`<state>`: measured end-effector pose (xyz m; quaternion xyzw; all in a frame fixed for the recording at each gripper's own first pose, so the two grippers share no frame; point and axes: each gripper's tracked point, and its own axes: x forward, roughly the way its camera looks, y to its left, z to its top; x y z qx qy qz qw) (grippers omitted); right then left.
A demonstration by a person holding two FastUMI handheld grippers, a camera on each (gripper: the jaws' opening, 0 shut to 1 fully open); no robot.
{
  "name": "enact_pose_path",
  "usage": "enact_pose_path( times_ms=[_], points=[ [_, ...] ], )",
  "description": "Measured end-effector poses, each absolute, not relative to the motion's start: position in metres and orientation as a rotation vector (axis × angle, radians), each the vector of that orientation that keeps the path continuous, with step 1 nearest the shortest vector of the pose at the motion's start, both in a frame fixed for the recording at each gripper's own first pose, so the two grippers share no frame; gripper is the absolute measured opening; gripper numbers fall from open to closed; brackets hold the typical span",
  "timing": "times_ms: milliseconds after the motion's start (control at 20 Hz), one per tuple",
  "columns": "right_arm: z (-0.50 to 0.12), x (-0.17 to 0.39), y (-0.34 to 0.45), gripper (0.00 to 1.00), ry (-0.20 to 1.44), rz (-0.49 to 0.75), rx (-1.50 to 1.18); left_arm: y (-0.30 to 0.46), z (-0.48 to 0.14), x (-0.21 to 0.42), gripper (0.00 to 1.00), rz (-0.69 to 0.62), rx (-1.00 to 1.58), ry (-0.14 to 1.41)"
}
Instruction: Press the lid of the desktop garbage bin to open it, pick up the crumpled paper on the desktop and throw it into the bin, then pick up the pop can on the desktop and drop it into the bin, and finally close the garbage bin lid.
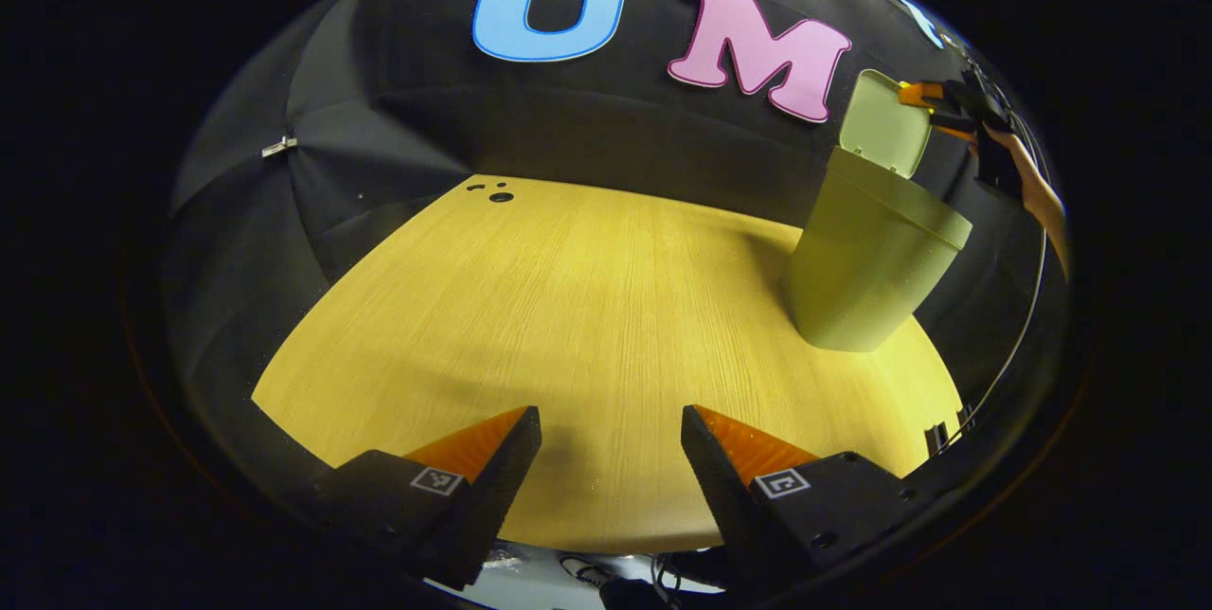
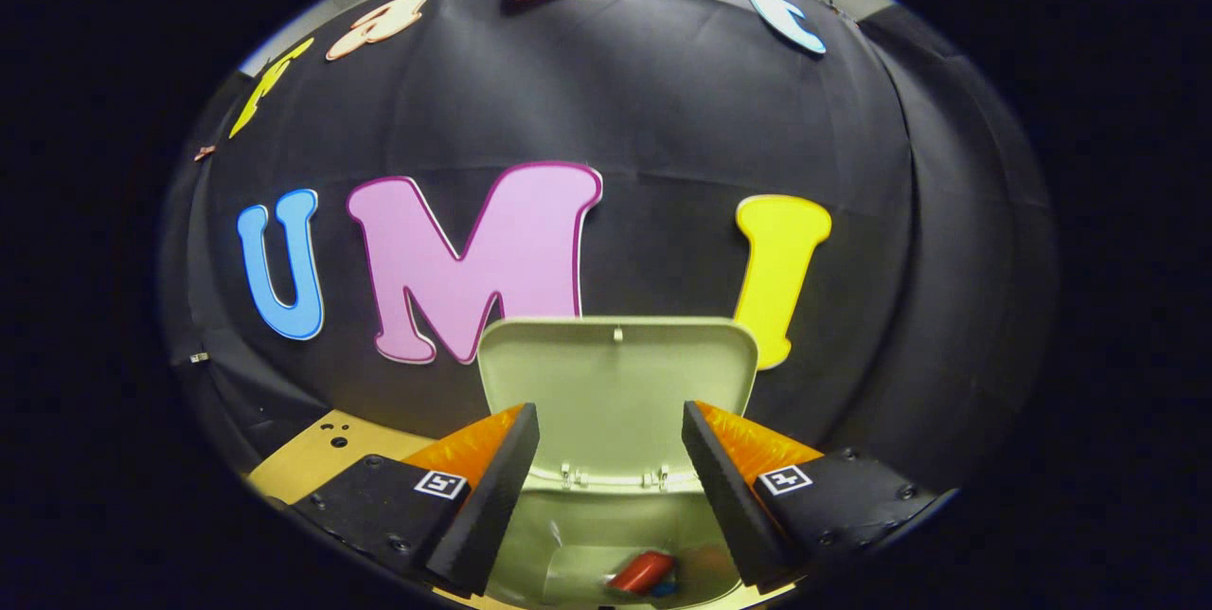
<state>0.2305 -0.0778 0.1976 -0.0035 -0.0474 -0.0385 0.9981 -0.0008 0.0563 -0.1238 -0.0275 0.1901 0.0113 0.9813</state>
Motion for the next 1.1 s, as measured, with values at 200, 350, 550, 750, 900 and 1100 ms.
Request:
enact_pose_path(
  times_ms=[200, 350, 550, 750, 900, 1100],
  points=[
    [0.234, 0.236, -0.071, 0.95, -0.163, -0.069, 0.004, 0.057, -0.132, -0.002, 0.96, 0.033, -0.059, 0.396],
    [0.256, 0.248, -0.069, 0.95, -0.198, -0.069, 0.029, 0.054, -0.136, -0.004, 0.96, 0.033, -0.067, 0.401],
    [0.276, 0.269, -0.074, 0.94, -0.226, -0.094, 0.036, 0.056, -0.137, -0.007, 0.96, 0.051, -0.058, 0.405],
    [0.264, 0.289, -0.082, 0.95, -0.172, -0.104, 0.094, 0.059, -0.136, -0.010, 0.96, 0.066, -0.072, 0.396],
    [0.253, 0.299, -0.087, 0.95, -0.123, -0.094, 0.162, 0.061, -0.139, -0.013, 0.96, 0.081, -0.082, 0.402],
    [0.252, 0.299, -0.098, 0.97, -0.121, -0.117, 0.164, 0.061, -0.138, -0.012, 0.96, 0.088, -0.089, 0.401]
  ],
)
